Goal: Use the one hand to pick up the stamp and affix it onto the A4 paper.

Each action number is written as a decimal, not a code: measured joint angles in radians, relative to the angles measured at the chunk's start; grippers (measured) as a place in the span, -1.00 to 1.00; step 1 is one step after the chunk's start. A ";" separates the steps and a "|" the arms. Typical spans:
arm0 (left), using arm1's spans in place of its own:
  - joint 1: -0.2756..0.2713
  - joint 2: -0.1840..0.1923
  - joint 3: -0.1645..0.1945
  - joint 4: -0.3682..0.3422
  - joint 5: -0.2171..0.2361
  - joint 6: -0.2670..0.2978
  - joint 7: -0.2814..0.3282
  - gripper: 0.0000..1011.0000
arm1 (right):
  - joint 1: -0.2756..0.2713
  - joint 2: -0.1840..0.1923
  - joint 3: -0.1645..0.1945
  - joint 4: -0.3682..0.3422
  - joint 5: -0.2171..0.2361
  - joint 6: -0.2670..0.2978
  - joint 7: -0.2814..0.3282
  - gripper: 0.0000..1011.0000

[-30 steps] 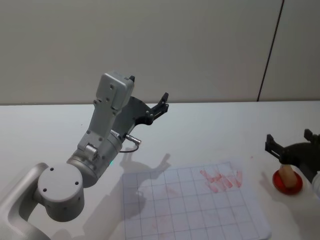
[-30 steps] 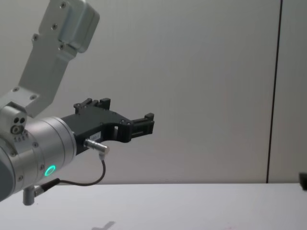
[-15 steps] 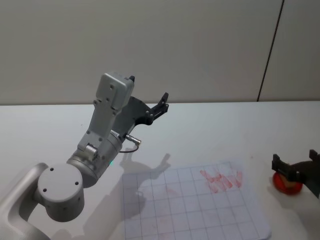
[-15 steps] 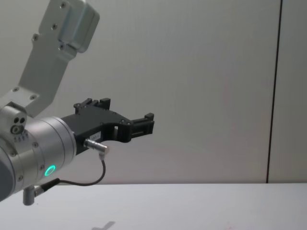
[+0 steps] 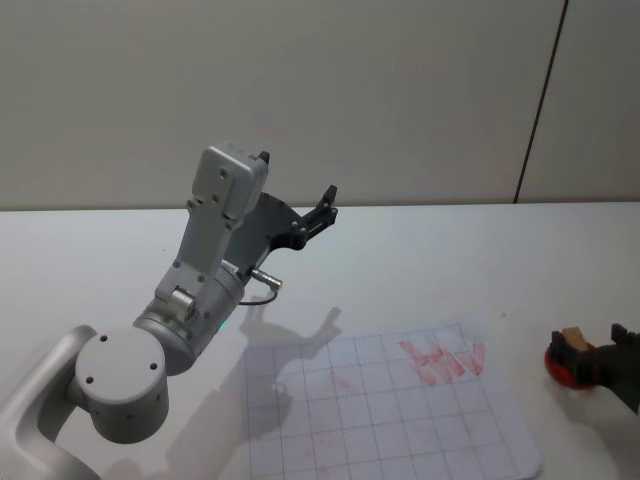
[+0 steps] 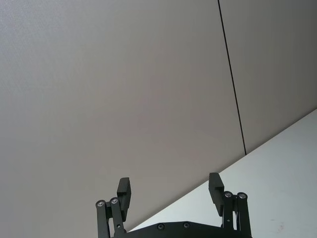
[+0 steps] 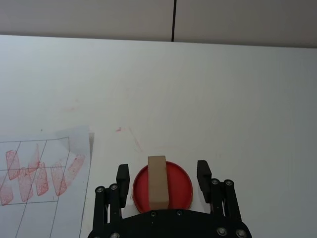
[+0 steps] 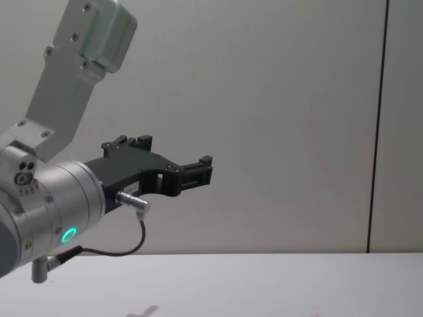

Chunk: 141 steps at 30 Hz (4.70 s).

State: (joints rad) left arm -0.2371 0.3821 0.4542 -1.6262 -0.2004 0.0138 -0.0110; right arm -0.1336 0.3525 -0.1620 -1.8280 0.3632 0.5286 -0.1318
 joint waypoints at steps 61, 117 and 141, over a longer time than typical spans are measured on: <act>0.000 0.000 0.000 0.000 0.000 0.000 0.000 0.98 | 0.011 -0.034 0.034 0.081 0.046 -0.001 0.053 -0.57; 0.000 0.000 0.000 0.000 0.000 0.000 0.000 0.98 | 0.031 -0.070 -0.053 -0.117 -0.079 0.207 0.196 -0.57; 0.000 0.000 0.000 0.000 0.000 0.000 0.000 0.98 | 0.034 -0.070 -0.100 -0.008 -0.203 0.171 0.280 -0.57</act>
State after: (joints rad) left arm -0.2371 0.3822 0.4542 -1.6262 -0.2004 0.0139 -0.0110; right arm -0.0997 0.2826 -0.2617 -1.8362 0.1601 0.6995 0.1480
